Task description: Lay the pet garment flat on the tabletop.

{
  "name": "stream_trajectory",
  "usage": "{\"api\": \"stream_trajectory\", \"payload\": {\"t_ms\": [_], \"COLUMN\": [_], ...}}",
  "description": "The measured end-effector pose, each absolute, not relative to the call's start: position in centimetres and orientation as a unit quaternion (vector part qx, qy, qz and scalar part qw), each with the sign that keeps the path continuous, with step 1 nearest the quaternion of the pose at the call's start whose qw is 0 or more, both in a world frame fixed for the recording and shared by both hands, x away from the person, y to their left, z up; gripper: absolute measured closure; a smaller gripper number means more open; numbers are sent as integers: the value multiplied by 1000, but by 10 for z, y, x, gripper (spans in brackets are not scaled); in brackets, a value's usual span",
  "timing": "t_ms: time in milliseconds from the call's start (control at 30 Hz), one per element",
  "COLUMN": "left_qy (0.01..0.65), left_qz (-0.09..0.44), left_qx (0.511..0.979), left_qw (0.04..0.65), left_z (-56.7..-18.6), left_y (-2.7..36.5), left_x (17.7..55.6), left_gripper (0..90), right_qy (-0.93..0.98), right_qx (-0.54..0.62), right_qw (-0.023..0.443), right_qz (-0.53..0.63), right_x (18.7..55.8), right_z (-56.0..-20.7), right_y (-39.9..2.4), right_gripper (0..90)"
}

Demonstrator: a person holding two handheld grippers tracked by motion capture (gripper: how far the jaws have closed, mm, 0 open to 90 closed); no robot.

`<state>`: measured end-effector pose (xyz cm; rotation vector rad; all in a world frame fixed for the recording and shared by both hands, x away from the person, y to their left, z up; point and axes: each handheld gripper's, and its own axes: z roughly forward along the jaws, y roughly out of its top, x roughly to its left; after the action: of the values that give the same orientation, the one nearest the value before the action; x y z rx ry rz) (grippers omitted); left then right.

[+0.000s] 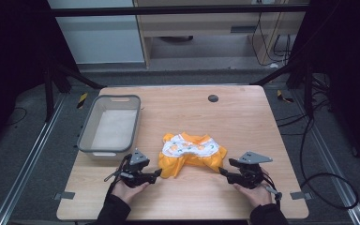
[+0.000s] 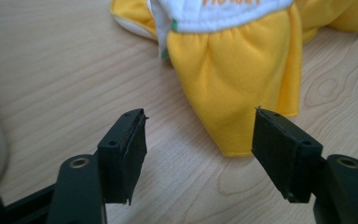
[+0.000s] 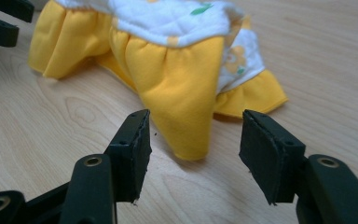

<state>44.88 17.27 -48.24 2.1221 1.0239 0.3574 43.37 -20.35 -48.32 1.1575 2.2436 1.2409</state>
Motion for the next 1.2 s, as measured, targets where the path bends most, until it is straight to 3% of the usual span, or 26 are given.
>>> {"api": "stream_trajectory", "payload": {"t_ms": [100,200,400,867,1000,1200], "left_qy": [398,402,403,370,371,378], "left_qz": [135,125,110,85,62,37], "left_qx": [828,829,834,805,813,847], "left_qw": [370,368,360,456,443,373], "left_z": [-485,-487,-486,-418,-418,-455], "left_y": [167,164,160,194,199,194], "left_x": [450,452,453,417,411,402], "left_gripper": [396,544,855,886,885,863], "right_qy": [795,798,810,773,777,806], "right_qx": [398,398,400,363,356,379], "right_qw": [163,157,151,98,74,63], "right_qz": [428,425,402,511,513,451], "right_x": [436,441,446,406,397,389], "right_z": [-487,-491,-490,-427,-424,-454], "right_y": [-194,-188,-181,-205,-208,-212], "right_gripper": [438,468,836,867,863,823]}}
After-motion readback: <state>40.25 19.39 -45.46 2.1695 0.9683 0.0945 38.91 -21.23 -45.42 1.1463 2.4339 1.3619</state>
